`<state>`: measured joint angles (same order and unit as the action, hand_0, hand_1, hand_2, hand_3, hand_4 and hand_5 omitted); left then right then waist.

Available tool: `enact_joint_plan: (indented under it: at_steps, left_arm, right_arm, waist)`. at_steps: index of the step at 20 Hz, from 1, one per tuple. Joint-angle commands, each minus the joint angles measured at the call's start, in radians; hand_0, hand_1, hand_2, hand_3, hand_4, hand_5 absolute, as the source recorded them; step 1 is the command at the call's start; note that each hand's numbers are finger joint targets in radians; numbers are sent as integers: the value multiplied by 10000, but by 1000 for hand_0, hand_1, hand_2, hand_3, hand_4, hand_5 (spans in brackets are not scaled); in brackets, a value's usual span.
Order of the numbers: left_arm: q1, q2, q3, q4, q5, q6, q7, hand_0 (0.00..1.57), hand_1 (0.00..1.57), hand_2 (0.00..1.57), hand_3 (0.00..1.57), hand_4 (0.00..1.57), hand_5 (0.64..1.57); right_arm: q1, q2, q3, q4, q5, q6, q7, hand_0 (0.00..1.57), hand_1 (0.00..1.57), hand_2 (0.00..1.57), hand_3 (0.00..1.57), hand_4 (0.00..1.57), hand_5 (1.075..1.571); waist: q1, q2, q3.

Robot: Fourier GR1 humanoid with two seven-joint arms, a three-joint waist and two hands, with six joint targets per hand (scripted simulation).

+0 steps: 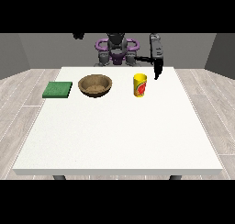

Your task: Pick the cup and pour the ball into the bowl, then pick the bowl and place it on the pad

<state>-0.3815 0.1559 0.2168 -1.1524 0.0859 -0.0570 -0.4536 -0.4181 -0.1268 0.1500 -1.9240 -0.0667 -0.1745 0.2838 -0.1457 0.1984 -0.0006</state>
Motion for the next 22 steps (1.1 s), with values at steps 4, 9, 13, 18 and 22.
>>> enact_joint_plan:
  at_steps: [4,9,13,18,22]
  left_arm:
    - [-13,-47,238,2222,-80,-307,-2185,0,0,0,0,0,1443]
    - [-739,-146,407,3310,-51,127,-2208,0,0,0,0,0,1421]
    - [-1272,380,754,4398,22,-104,-2889,0,0,0,0,0,1423]
    - [-1550,689,1148,5474,131,-165,-3935,0,0,0,0,0,1426]
    - [-1612,535,808,5689,-443,553,-4572,1121,1121,1571,1499,480,1536]
  right_arm:
    - [425,-331,-874,-604,-636,583,43,0,0,0,0,0,1567]
    - [1016,-588,-1413,-739,-1306,1308,-113,0,0,0,0,0,1568]
    - [780,-914,-1834,-1253,-1440,1432,266,0,0,0,0,0,1568]
    - [521,-1442,-2518,-2191,-2261,1850,746,0,0,0,0,0,1566]
    - [1018,-1289,-2593,-2140,-2267,2144,-52,0,0,0,0,0,1564]
  waist:
    - [-207,156,1]
    - [-462,34,4]
    - [-777,471,-2]
    - [-1217,968,-7]
    - [-1230,1340,-1]
